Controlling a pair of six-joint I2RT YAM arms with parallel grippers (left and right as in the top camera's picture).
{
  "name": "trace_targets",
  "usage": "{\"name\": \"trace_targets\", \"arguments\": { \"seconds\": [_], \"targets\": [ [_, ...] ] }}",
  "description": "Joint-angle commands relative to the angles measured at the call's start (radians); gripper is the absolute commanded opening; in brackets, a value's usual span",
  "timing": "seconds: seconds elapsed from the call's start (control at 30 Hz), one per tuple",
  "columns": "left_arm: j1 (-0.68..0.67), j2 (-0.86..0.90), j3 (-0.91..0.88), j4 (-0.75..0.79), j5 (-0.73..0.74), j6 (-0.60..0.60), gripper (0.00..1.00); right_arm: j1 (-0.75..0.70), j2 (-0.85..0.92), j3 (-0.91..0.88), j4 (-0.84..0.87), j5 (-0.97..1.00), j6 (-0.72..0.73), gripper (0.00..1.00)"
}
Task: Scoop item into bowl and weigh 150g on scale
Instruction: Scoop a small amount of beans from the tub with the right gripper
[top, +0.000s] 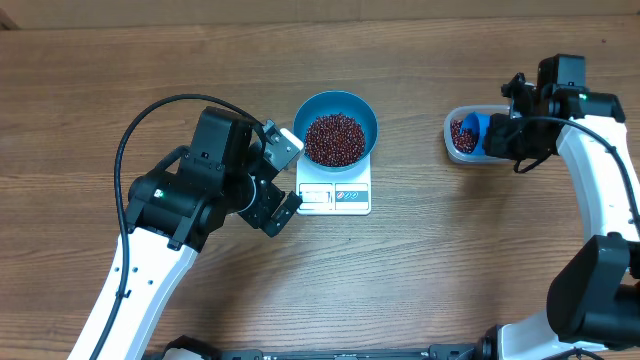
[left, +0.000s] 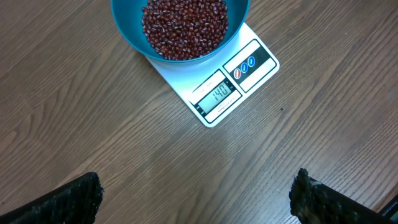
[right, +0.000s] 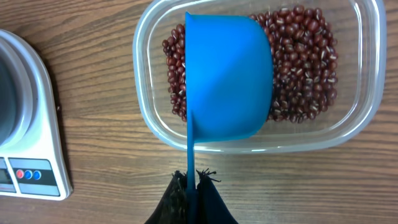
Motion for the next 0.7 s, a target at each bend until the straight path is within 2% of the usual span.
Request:
{"name": "trace_targets", "arguments": {
  "seconds": [0.0,0.5,0.67],
  "targets": [
    [-0.002,-0.006,0.024,-0.001,0.01,-0.014,1.0,-0.031,-0.012,0.033,-0.017,-0.055,0.006,0.04],
    [-0.001,-0.006,0.024,-0.001,0.01,-0.014,1.0,-0.195,-0.034,0.05,-0.059,-0.326,-0.002,0.04],
    [-0.001,-0.006,0.024,-0.001,0.01,-0.014,1.0,-0.206,-0.058,0.051,-0.068,-0.411,-0.029,0.04]
  ]
}}
